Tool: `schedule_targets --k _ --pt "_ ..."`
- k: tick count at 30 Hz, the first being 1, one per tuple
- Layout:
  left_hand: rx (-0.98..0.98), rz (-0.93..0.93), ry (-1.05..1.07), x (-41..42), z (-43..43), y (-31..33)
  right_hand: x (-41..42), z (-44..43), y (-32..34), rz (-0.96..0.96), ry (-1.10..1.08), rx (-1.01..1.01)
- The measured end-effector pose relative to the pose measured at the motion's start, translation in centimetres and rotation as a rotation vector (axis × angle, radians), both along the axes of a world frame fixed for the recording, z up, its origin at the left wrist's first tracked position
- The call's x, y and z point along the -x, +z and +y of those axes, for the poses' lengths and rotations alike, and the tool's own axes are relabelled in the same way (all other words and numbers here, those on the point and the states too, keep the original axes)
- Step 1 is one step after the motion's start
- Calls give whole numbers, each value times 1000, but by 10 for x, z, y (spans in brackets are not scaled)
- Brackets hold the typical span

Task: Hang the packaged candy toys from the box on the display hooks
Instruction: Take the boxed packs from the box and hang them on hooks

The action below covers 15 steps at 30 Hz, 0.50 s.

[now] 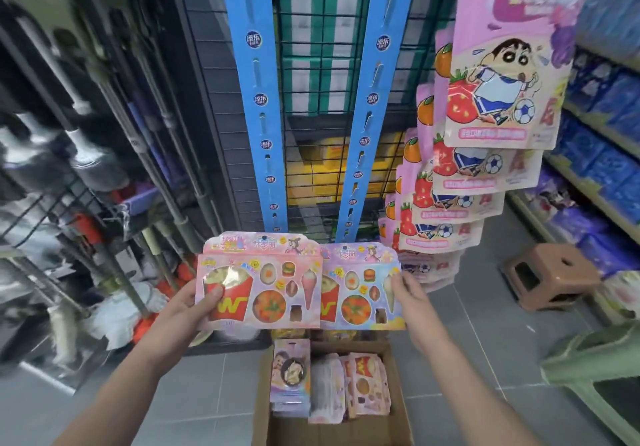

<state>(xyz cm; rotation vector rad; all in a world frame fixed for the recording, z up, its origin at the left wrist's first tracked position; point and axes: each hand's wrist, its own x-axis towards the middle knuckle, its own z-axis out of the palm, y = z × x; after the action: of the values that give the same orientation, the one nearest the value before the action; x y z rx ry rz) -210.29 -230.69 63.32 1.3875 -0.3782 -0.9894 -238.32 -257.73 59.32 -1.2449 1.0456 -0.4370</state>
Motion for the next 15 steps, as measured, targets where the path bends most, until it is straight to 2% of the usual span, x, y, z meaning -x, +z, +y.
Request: schedule_targets --k 8,15 --pt "-35 -15 -7 -11 -4 -5 -29 -17 -13 16 1 8" --pt "-92 -1 -5 -27 -8 -14 -49 -32 -25 43 -116 -8"
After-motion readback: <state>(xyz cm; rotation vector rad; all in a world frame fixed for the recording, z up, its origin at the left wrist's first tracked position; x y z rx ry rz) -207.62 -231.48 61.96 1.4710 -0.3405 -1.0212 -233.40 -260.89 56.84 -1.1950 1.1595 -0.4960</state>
